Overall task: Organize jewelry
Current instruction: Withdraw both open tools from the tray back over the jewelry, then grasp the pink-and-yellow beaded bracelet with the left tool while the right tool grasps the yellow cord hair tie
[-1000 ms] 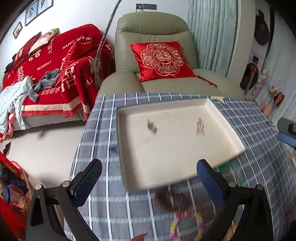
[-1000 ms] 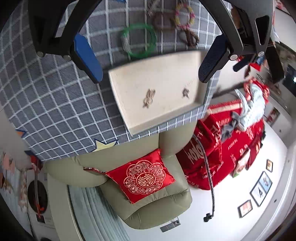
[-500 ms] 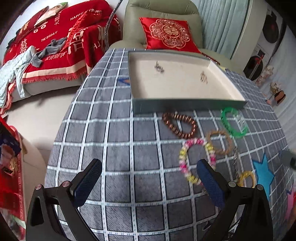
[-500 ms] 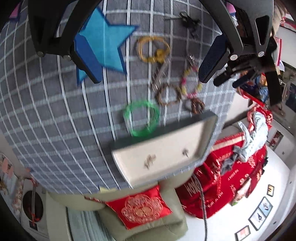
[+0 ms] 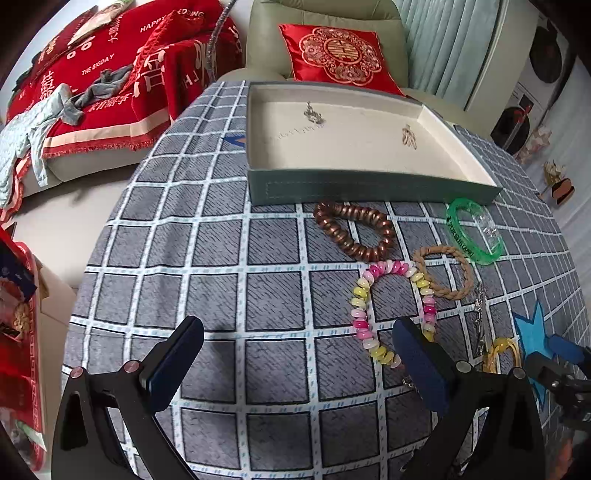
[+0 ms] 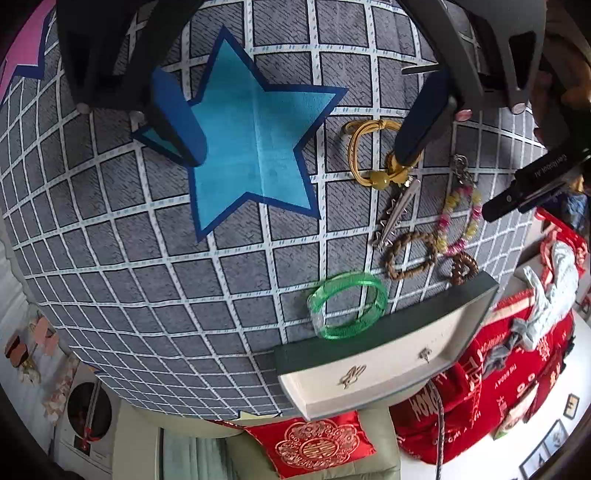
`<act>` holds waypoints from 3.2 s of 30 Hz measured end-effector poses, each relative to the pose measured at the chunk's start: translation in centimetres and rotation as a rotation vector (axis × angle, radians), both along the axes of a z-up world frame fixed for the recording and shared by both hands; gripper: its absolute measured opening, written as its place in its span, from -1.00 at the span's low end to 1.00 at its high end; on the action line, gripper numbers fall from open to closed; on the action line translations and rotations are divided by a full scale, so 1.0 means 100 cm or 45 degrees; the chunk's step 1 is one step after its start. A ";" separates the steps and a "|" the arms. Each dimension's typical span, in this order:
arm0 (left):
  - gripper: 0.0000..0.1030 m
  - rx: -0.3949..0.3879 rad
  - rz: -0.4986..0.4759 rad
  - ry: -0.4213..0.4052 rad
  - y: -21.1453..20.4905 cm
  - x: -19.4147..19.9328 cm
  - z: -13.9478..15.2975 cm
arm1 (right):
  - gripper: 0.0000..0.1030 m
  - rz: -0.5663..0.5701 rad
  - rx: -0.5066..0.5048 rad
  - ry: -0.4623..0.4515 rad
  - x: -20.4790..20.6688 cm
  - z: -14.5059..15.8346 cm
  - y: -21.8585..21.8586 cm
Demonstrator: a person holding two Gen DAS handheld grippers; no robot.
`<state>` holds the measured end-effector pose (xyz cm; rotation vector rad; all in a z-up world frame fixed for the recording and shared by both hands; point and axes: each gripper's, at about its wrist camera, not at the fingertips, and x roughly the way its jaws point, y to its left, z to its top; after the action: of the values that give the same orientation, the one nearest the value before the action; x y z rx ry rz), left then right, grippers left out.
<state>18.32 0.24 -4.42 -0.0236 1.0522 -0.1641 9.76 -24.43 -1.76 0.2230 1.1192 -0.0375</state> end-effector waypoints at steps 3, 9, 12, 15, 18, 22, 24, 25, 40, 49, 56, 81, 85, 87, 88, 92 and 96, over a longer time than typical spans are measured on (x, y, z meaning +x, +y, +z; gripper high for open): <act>1.00 0.019 -0.016 0.016 -0.005 0.000 -0.005 | 0.71 0.021 -0.013 0.020 0.003 -0.008 0.007; 1.00 0.094 -0.051 -0.024 -0.014 -0.003 -0.009 | 0.53 0.136 -0.156 -0.012 0.005 -0.010 0.036; 0.94 0.094 -0.087 -0.041 -0.018 -0.006 -0.006 | 0.37 0.209 -0.215 -0.039 0.005 -0.010 0.050; 0.62 0.101 -0.137 -0.062 -0.027 -0.013 -0.002 | 0.22 0.251 -0.216 -0.048 0.005 -0.007 0.057; 0.33 0.108 -0.188 -0.079 -0.037 -0.017 0.001 | 0.16 0.282 -0.213 -0.051 0.007 -0.006 0.063; 0.14 0.108 -0.232 -0.087 -0.037 -0.018 0.003 | 0.16 0.371 -0.218 -0.063 0.011 -0.007 0.071; -0.19 0.096 -0.253 -0.088 -0.037 -0.018 0.004 | 0.16 0.396 -0.218 -0.063 0.013 -0.008 0.074; -0.28 0.099 -0.265 -0.089 -0.038 -0.019 0.005 | 0.09 0.401 -0.213 -0.062 0.014 -0.008 0.074; -0.54 -0.145 -0.254 -0.092 -0.012 -0.026 0.030 | -0.93 0.343 -0.068 -0.124 0.003 0.019 0.058; -0.54 -0.169 -0.238 -0.126 -0.001 -0.029 0.045 | -0.85 0.410 -0.032 -0.115 0.006 0.026 0.056; -0.54 -0.166 -0.223 -0.118 0.003 -0.030 0.045 | 0.04 0.508 -0.130 -0.079 0.012 0.005 0.073; -0.54 -0.175 -0.217 -0.148 0.010 -0.029 0.053 | -0.94 0.473 -0.032 -0.172 0.015 0.041 0.064; -0.54 -0.178 -0.212 -0.143 0.011 -0.030 0.052 | -0.69 0.563 -0.092 -0.123 0.016 0.027 0.074; -0.54 -0.176 -0.211 -0.142 0.012 -0.031 0.051 | -0.22 0.593 -0.121 -0.109 0.017 0.018 0.078; -0.54 -0.175 -0.211 -0.141 0.012 -0.031 0.050 | -0.17 0.603 -0.140 -0.101 0.018 0.014 0.079; -0.54 -0.170 -0.208 -0.134 0.013 -0.031 0.048 | -0.17 0.640 -0.152 -0.093 0.021 0.005 0.083; -0.54 -0.175 -0.204 -0.125 0.013 -0.031 0.046 | -0.21 0.657 -0.137 -0.073 0.024 -0.006 0.087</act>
<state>15.20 1.50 0.21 -0.0549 0.9431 -0.3792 12.15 -15.68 -2.34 -0.1637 1.0859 0.3645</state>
